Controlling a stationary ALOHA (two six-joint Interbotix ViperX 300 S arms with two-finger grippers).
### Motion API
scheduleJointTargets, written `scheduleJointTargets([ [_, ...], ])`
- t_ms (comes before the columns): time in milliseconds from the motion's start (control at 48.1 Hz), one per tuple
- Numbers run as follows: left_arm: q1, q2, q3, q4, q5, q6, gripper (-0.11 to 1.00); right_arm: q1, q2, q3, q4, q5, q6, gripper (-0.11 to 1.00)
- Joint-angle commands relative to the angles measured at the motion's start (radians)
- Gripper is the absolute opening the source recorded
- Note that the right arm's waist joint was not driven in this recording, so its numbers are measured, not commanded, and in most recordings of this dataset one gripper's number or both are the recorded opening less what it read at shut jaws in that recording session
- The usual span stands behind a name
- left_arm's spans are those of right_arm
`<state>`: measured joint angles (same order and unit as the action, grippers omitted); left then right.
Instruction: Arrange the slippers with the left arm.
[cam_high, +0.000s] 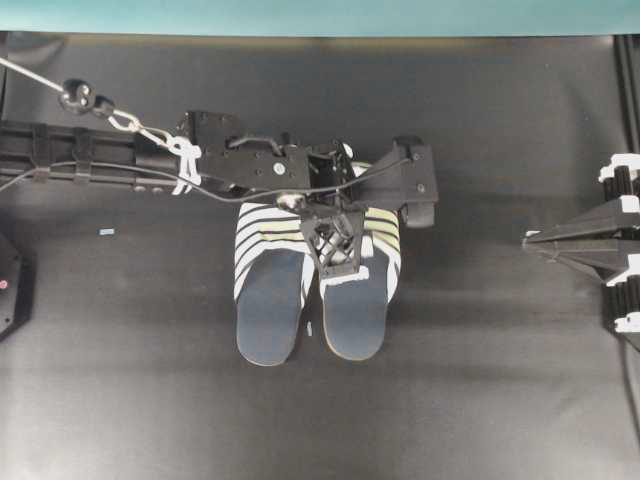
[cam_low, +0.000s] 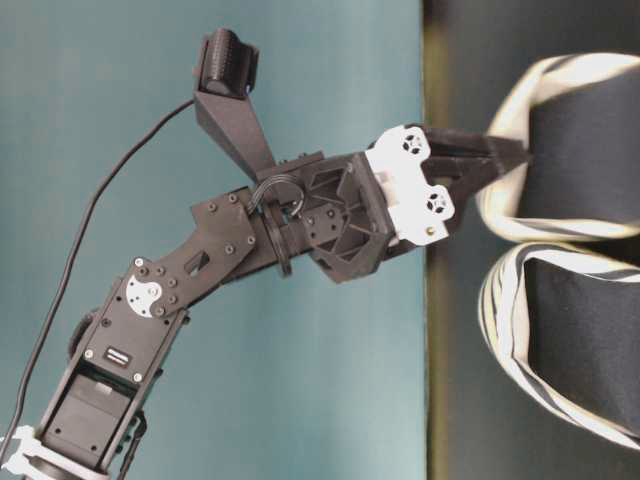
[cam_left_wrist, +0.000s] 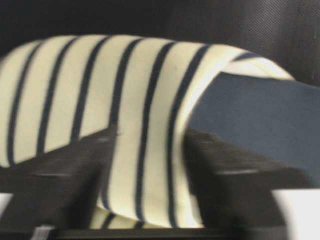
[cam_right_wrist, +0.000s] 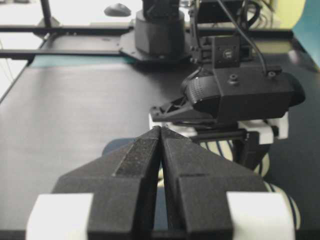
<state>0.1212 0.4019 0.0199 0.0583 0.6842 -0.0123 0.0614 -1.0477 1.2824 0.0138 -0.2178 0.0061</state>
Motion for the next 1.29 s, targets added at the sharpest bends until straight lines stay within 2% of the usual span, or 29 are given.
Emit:
scheduleJointTargets([
  [0, -0.009, -0.011, -0.003, 0.002, 0.003, -0.002, 0.72, 0.000, 0.005, -0.006, 0.002, -0.012, 0.006, -0.01],
  [62, -0.009, -0.012, -0.003, 0.003, 0.003, -0.002, 0.85, 0.000, 0.005, -0.006, 0.002, -0.012, 0.006, -0.01],
  [104, -0.011, -0.012, -0.003, 0.002, 0.003, -0.002, 0.89, 0.000, 0.005, -0.006, 0.002, -0.012, 0.006, -0.01],
  [270, -0.012, -0.058, -0.014, 0.003, 0.005, 0.018, 0.88, 0.000, 0.005, -0.005, 0.002, -0.012, 0.006, -0.01],
  [458, 0.002, -0.207, 0.023, 0.002, -0.032, 0.018, 0.88, 0.000, 0.005, -0.003, 0.002, -0.012, 0.006, -0.01],
  [582, 0.000, -0.314, 0.118, 0.003, -0.123, 0.018, 0.88, 0.000, 0.005, 0.000, 0.002, -0.012, 0.006, -0.01],
  [770, 0.000, -0.469, 0.328, 0.002, -0.364, 0.003, 0.88, 0.000, 0.000, 0.006, 0.002, -0.012, 0.006, -0.01],
  [874, 0.000, -0.525, 0.420, 0.002, -0.460, 0.000, 0.88, 0.000, -0.005, 0.006, 0.002, -0.012, 0.005, -0.01],
  [1269, -0.025, -0.723, 0.652, 0.002, -0.637, -0.008, 0.88, 0.000, -0.018, 0.011, 0.002, -0.012, 0.006, -0.01],
])
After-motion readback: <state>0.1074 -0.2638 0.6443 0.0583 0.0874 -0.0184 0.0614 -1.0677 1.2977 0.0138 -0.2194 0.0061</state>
